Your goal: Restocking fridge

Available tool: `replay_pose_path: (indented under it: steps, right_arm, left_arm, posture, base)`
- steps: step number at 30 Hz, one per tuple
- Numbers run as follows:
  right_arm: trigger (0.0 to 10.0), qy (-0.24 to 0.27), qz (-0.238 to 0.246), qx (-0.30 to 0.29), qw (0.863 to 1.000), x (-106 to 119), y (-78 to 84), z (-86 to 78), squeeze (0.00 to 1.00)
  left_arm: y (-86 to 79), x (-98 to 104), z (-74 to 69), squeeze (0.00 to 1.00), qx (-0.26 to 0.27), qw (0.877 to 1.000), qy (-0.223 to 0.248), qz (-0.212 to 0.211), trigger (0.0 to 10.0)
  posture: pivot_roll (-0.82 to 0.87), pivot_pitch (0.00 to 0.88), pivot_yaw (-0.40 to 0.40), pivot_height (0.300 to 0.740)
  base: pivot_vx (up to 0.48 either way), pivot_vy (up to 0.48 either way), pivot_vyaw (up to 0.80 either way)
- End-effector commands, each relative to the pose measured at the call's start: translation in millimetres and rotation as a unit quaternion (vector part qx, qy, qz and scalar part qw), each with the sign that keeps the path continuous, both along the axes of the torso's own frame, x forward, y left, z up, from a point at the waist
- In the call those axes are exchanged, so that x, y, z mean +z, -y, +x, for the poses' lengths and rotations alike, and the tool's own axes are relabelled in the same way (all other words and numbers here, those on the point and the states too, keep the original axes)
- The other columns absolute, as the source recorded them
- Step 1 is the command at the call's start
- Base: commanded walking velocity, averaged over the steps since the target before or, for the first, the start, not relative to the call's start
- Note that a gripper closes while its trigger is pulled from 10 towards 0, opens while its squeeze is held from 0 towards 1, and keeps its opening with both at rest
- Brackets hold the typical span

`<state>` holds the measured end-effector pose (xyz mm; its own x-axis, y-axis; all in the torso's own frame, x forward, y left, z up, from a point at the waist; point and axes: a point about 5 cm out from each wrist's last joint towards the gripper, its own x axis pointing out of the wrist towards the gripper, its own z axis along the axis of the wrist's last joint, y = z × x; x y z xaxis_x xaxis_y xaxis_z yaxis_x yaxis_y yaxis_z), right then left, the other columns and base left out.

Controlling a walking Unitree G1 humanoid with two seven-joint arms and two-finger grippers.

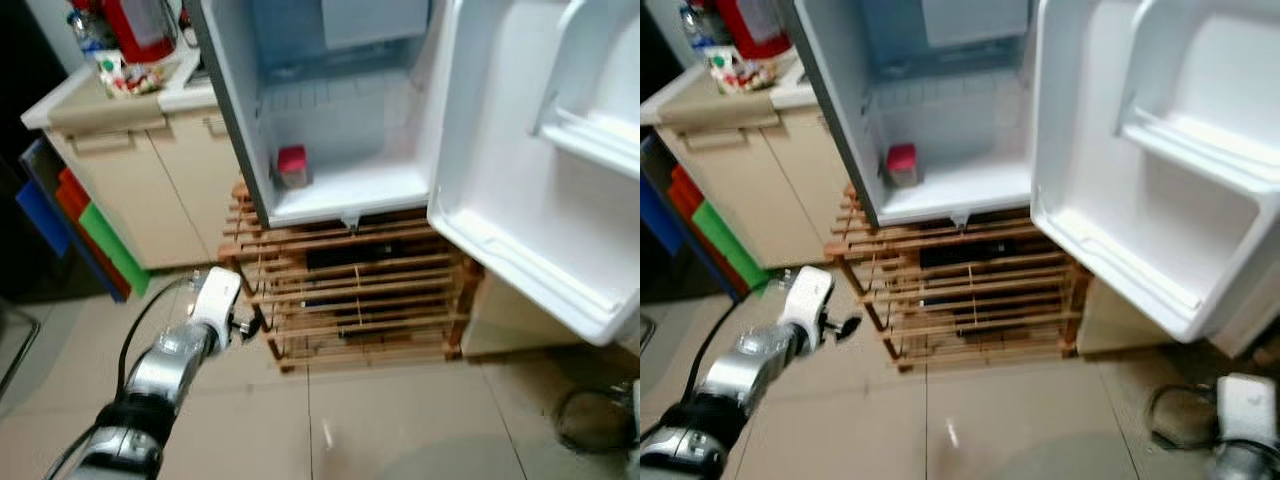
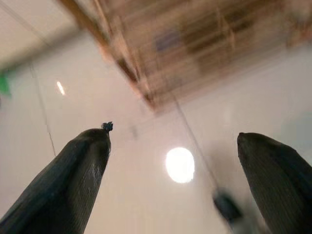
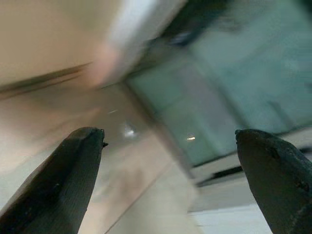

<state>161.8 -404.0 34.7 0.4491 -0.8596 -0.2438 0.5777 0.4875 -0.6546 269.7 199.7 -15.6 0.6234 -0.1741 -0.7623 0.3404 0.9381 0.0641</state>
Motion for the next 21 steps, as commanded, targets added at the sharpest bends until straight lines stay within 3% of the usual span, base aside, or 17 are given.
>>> replay_pose_path:
  steps: [1,3,9,10,15,19,21]
  right_arm:
    - [10.0,0.038,-0.023,-0.015,0.999,17,8.2,8.2,0.0]
    - [10.0,0.051,-0.037,-0.011,0.998,26,11.6,13.7,0.0]
    - [10.0,0.142,-0.102,0.05,0.983,82,17.4,56.2,0.0]
    - [10.0,0.17,-0.093,0.073,0.978,91,12.8,68.5,0.0]
    - [10.0,0.2,-0.049,0.113,0.972,93,-0.5,84.4,0.0]
    - [10.0,0.231,0.041,0.215,0.948,81,-41.4,101.5,0.0]
    - [10.0,0.236,0.055,0.228,0.943,79,-47.7,102.7,0.0]
  left_arm:
    - [-8.8,-10,-9.8,0.0,0.003,0.999,-0.028,0.019,10.0]
    - [-9.8,-10,-9.8,0.0,0.0,0.999,-0.026,0.024,10.0]
    - [-11.0,-7,-4.7,0.0,-0.02,0.999,-0.015,0.031,10.0]
    - [-10.3,-8,-4.8,0.0,-0.022,0.999,-0.015,0.031,10.0]
    - [-4.9,-13,-8.3,0.0,-0.034,0.999,-0.021,0.03,10.0]
    - [1.7,-21,-17.3,0.0,-0.06,0.997,-0.034,0.033,10.0]
    - [2.1,-22,-18.2,0.0,-0.061,0.997,-0.034,0.033,10.0]
  posture:
    - [-0.19,0.0,0.124,0.74]
    - [-0.19,0.0,0.125,0.74]
    - [-0.19,0.0,0.136,0.74]
    - [-0.19,0.0,0.138,0.74]
    - [-0.19,0.0,0.138,0.74]
    - [-0.2,0.0,0.134,0.74]
    - [-0.2,0.0,0.133,0.74]
  base:
    - [0.0,0.0,0.0]
    - [0.0,0.0,0.0]
    - [0.0,0.0,0.0]
    - [0.0,0.0,0.0]
    - [0.0,0.0,0.0]
    - [0.0,0.0,0.0]
    - [0.0,0.0,0.0]
